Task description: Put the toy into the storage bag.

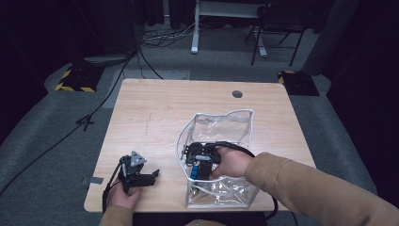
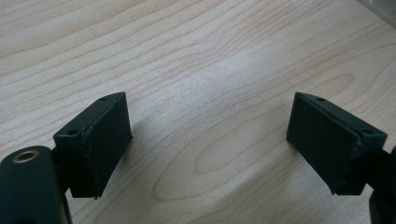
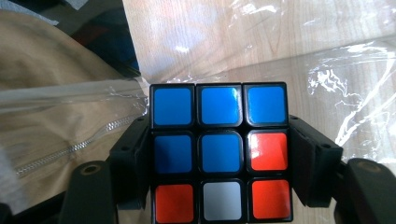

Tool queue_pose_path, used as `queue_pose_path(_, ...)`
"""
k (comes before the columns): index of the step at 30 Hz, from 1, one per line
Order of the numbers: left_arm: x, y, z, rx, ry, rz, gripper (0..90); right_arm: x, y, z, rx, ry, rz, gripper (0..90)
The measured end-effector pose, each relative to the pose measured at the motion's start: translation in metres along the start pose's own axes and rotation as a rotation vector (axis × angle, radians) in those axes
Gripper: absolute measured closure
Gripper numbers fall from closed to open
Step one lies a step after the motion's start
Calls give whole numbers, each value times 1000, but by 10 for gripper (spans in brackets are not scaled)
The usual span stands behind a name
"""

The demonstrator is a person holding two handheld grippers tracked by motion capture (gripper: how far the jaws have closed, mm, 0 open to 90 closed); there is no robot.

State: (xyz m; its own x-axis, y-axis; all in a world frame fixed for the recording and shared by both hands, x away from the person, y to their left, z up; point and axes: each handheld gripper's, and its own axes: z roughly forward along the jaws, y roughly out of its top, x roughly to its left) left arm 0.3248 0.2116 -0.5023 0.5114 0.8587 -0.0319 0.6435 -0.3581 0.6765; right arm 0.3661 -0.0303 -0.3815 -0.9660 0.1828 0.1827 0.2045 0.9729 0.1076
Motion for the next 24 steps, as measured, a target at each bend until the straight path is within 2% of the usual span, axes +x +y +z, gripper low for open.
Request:
queue_pose_path(4,0,0,0,0,1,0,140,0,0,4,-5,5,3,335)
queue_pose_path(6,0,0,0,-1,2,1,140,-1,0,5,16,-6,-13,335)
queue_pose_path(10,0,0,0,1,-1,1,140,-1,-1,11,22,-7,4,335)
queue_pose_path(11,0,0,0,1,-1,1,140,-2,-1,11,21,-4,1,335)
queue_pose_path(12,0,0,0,1,2,2,140,-3,-1,11,28,-6,-24,335)
queue_pose_path(18,0,0,0,0,0,0,140,-2,-1,13,42,7,-3,334)
queue_pose_path(22,0,0,0,-4,1,1,140,-4,-1,14,52,10,-17,334)
queue_pose_path(24,0,0,1,-5,0,-2,139,-3,-1,16,51,19,12,334)
